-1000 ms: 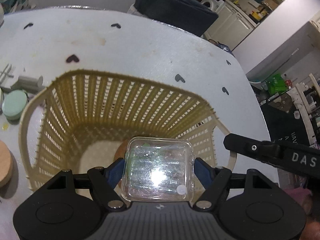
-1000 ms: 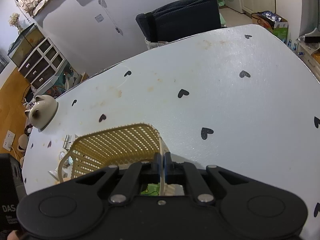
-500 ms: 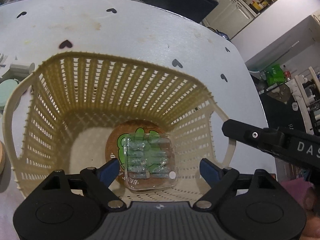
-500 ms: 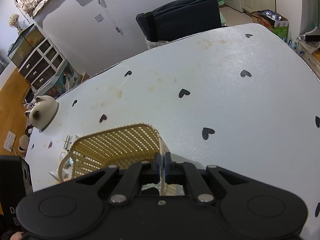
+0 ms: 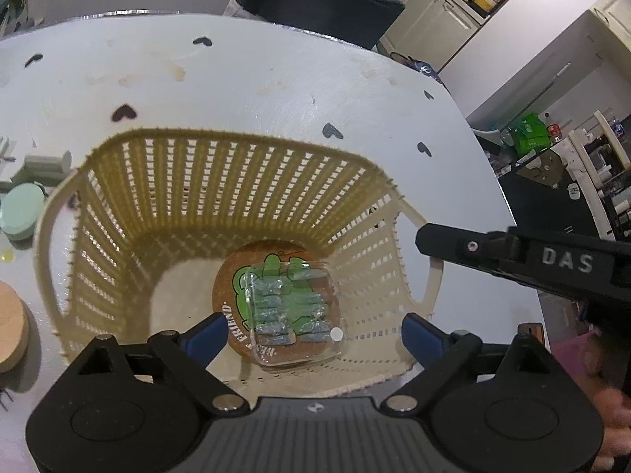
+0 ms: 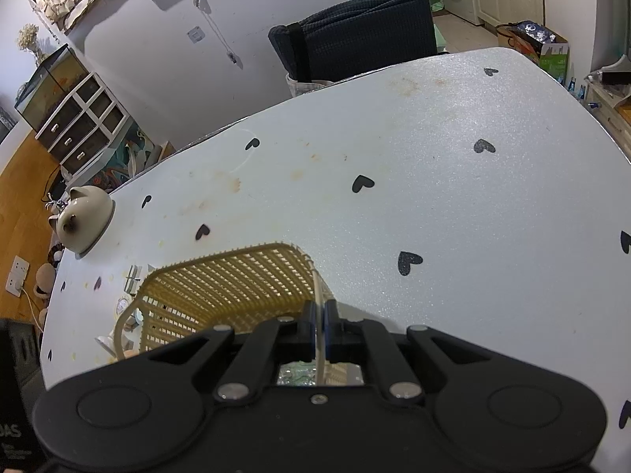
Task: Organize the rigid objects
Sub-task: 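Carry the plastic box with the left tool and release it into the basket, then move the left tool to the round wooden lid and grasp it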
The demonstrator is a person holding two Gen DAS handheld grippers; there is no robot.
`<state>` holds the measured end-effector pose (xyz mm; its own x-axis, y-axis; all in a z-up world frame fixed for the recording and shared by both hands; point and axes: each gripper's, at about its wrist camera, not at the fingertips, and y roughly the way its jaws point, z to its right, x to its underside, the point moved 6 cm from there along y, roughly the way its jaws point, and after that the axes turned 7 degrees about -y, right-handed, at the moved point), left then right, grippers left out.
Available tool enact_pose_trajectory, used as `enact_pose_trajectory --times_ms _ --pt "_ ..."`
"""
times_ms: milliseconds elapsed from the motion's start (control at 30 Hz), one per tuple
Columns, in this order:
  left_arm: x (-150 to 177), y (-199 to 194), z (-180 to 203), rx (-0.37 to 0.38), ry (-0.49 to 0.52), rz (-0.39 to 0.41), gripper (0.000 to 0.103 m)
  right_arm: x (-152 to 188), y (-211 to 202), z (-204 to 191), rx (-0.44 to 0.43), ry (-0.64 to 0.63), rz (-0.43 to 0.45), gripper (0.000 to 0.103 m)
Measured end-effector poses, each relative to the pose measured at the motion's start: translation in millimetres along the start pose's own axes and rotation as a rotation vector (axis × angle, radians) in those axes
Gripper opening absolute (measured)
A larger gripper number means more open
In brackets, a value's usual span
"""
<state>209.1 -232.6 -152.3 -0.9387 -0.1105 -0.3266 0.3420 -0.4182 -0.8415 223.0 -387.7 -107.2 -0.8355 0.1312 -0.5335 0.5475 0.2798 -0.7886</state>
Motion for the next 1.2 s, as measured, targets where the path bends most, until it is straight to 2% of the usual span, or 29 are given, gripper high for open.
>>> enact_pose_trajectory --times_ms 300,467,600,933,1200 --pt "1 -41 3 0.005 0.078 0.095 0.102 0 0 -1 0.005 -0.005 -0.001 0.004" --pt "-2 -72 4 0.014 0.126 0.177 0.103 1 -1 -2 0.009 -0.008 -0.001 0.004" --pt "-5 -95 -3 0.009 0.128 0.24 0.103 0 -1 -3 0.015 -0.011 0.0 0.004" --pt "-19 -138 -50 -0.089 0.081 0.383 0.103 1 -1 -4 0.018 -0.012 0.001 0.004" --pt "-29 -158 -109 -0.23 -0.021 0.461 0.103 1 -1 -4 0.021 -0.015 0.001 0.004"
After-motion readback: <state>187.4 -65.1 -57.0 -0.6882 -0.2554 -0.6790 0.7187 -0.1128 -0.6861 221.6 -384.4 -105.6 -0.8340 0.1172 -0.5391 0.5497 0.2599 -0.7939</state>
